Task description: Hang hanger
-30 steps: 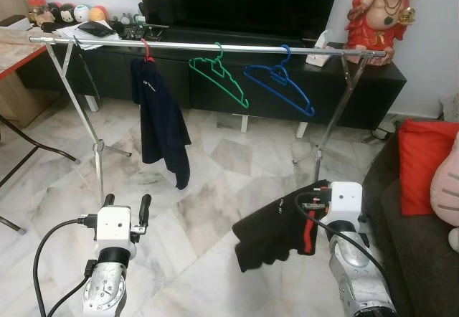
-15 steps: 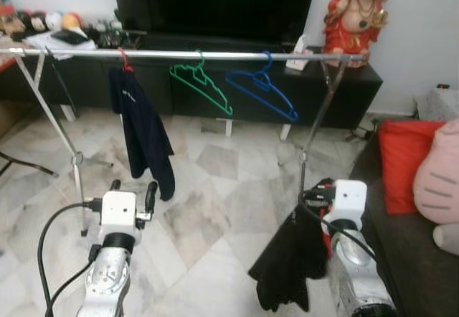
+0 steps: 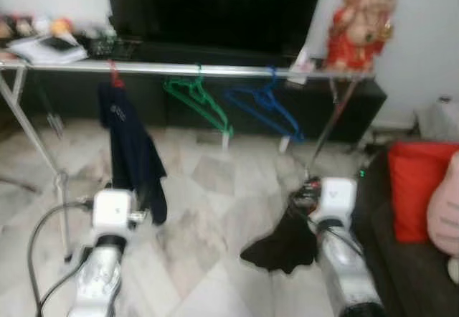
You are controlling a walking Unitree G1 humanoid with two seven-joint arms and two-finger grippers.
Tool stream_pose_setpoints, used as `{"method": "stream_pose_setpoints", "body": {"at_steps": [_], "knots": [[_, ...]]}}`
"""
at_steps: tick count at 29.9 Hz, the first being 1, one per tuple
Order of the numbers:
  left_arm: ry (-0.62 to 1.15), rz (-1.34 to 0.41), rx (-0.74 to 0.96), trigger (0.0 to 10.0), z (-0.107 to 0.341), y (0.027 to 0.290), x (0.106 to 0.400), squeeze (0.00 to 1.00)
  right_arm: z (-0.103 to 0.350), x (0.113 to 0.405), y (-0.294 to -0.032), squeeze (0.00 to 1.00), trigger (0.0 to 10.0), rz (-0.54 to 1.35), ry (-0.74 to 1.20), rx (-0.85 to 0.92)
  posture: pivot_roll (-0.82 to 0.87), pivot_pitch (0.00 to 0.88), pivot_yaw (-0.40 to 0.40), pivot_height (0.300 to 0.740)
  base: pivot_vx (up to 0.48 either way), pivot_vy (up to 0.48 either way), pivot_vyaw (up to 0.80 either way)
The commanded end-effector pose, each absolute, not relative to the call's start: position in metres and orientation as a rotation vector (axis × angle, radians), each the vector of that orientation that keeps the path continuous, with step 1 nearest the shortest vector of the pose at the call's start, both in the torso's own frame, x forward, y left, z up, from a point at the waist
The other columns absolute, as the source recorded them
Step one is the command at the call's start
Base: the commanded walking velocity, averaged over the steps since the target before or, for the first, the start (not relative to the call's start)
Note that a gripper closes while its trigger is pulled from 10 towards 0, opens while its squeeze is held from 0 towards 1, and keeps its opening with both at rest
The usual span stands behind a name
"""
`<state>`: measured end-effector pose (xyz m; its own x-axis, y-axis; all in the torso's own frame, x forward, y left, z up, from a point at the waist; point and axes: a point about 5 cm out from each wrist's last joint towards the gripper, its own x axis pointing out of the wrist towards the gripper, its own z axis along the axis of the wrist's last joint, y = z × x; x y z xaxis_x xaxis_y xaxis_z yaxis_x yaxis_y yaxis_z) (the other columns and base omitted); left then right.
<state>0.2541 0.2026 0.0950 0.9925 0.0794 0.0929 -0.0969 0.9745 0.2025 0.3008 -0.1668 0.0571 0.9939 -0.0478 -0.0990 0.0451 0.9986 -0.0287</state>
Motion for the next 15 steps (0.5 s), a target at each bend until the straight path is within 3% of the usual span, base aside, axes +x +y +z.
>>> {"method": "stream_pose_setpoints", "body": {"at_steps": [1, 15], "knots": [[-0.095, 0.066, 0.203, 10.0, 0.098, 0.195, 0.256, 0.00, 0.060, 0.300, -0.180, 0.00, 10.0, -0.083, 0.083, -0.034, 0.02, 0.000, -0.038, 0.740, 0.349, 0.000, 0.00], [-0.110, 0.066, 0.201, 10.0, 0.103, 0.194, 0.258, 0.00, 0.018, 0.277, -0.187, 0.00, 10.0, -0.091, 0.243, -0.063, 0.03, 0.000, -0.042, 0.740, 0.350, 0.000, 0.00]]}}
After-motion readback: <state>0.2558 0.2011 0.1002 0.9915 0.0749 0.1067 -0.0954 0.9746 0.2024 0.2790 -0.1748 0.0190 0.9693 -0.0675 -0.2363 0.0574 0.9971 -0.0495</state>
